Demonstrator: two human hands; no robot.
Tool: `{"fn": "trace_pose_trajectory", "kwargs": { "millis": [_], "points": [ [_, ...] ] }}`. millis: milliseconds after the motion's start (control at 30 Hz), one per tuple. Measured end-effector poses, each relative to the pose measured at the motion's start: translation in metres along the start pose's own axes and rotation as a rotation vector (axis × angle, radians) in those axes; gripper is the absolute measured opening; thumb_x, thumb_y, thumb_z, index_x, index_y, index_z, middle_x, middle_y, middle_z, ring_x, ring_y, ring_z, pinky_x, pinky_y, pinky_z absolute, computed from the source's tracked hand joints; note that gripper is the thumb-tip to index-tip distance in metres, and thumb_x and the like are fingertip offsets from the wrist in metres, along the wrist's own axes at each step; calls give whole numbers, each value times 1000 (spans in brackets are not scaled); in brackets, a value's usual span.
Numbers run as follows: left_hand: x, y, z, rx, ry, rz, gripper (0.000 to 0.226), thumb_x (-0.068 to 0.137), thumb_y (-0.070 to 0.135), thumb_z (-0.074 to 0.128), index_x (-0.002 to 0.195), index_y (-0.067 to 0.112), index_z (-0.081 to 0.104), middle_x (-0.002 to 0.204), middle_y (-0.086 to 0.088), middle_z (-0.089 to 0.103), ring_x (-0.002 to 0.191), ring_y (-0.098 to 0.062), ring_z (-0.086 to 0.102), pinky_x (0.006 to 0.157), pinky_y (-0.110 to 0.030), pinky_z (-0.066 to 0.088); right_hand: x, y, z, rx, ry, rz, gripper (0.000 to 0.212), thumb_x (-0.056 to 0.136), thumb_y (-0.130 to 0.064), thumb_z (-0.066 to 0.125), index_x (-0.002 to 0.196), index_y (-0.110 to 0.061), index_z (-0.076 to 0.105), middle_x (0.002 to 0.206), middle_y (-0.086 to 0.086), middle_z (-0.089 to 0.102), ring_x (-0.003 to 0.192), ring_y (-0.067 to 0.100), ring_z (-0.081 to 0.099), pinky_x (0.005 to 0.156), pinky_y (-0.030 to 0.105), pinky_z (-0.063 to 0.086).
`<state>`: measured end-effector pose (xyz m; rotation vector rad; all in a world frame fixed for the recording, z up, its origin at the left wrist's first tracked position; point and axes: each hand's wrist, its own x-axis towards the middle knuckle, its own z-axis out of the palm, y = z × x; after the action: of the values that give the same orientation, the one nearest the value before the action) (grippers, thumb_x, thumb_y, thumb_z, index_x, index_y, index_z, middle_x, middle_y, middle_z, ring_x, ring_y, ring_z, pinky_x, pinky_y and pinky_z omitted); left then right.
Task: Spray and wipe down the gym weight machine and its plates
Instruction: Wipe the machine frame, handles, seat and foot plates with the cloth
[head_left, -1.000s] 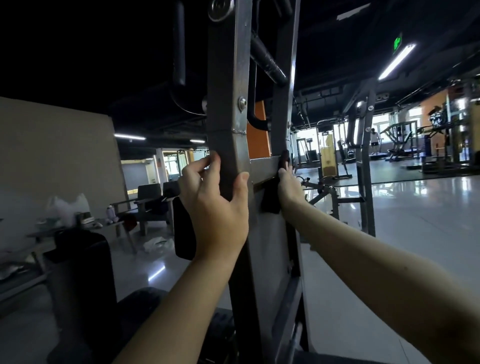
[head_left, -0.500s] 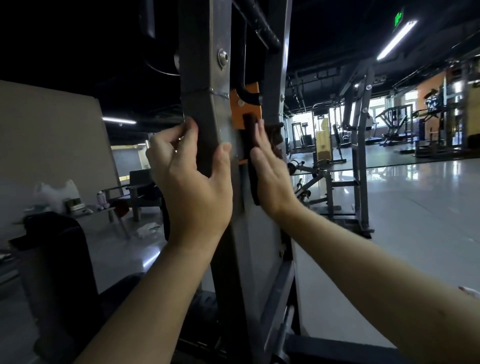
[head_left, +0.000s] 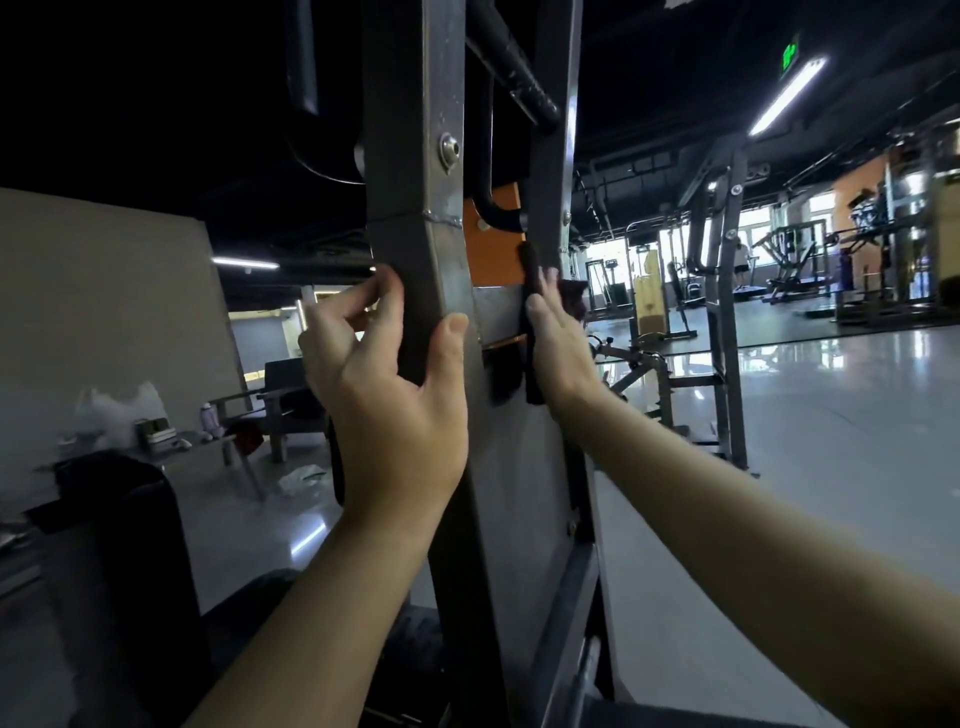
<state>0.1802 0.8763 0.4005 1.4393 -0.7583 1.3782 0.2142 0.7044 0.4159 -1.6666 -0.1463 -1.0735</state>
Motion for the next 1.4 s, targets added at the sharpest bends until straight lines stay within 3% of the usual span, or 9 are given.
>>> {"fn": "trace_pose_trajectory", "kwargs": {
  "millis": [133,333,467,700,767,867,1033,1167,1400],
  "points": [
    [-1,5,-1,8,-1,-22,55,95,33,68,141,4,57,130,-11,50,122,-21,44,104,-19,42,-66,-16,13,195,-185,-290,50,107,-32,34,156,-36,26,169,-15,7,156,2,3,130,43,6],
    [-1,6,2,19,20,-1,54,96,34,67,141,5,56,130,-8,49,121,-11,38,106,-40,45,-47,6,2,113,-179,-339,50,108,-21,34,158,-21,26,169,-9,13,157,7,9,129,39,9],
    [-1,3,3,25,16,24,55,96,33,66,140,1,56,128,0,43,120,-14,38,105,-23,39,24,41,-15,6,-2,-36,54,109,-36,29,161,-25,21,170,-8,13,155,9,13,129,40,12],
    [1,0,2,61,0,73,54,96,31,66,139,-1,57,127,-12,49,121,-25,46,108,-27,39,95,106,-24,-108,141,292,63,102,-48,24,162,-30,24,165,4,32,148,28,34,123,50,25],
    [0,0,2,72,12,72,54,96,31,67,139,-1,57,126,-12,49,119,-23,46,107,-24,38,77,130,-26,-194,123,371,62,101,-44,22,161,-28,27,162,12,37,143,36,41,119,49,31],
    [-1,-1,4,76,23,57,55,96,32,67,141,2,57,126,-6,48,117,-17,43,105,-41,45,11,178,-29,-301,71,549,53,109,-33,25,161,-21,28,153,25,43,133,44,48,113,45,38],
    [-2,0,5,98,24,29,57,96,36,66,142,4,56,130,-12,51,120,-20,44,102,-50,46,-75,262,-47,-151,-8,809,44,101,-37,38,115,-7,67,131,23,63,115,39,62,107,52,47],
    [-2,7,3,131,-5,-15,57,96,39,64,142,8,56,133,-9,51,119,-21,44,97,-53,48,-92,156,-58,178,186,850,32,101,-31,53,95,-4,69,91,20,72,83,37,70,86,50,58],
    [-5,27,-7,135,-78,-180,65,89,33,73,147,15,52,144,-7,48,130,-28,41,106,-39,29,-103,14,-82,346,74,793,29,105,-30,55,114,-5,66,92,15,78,82,30,76,69,39,59]
  ]
}}
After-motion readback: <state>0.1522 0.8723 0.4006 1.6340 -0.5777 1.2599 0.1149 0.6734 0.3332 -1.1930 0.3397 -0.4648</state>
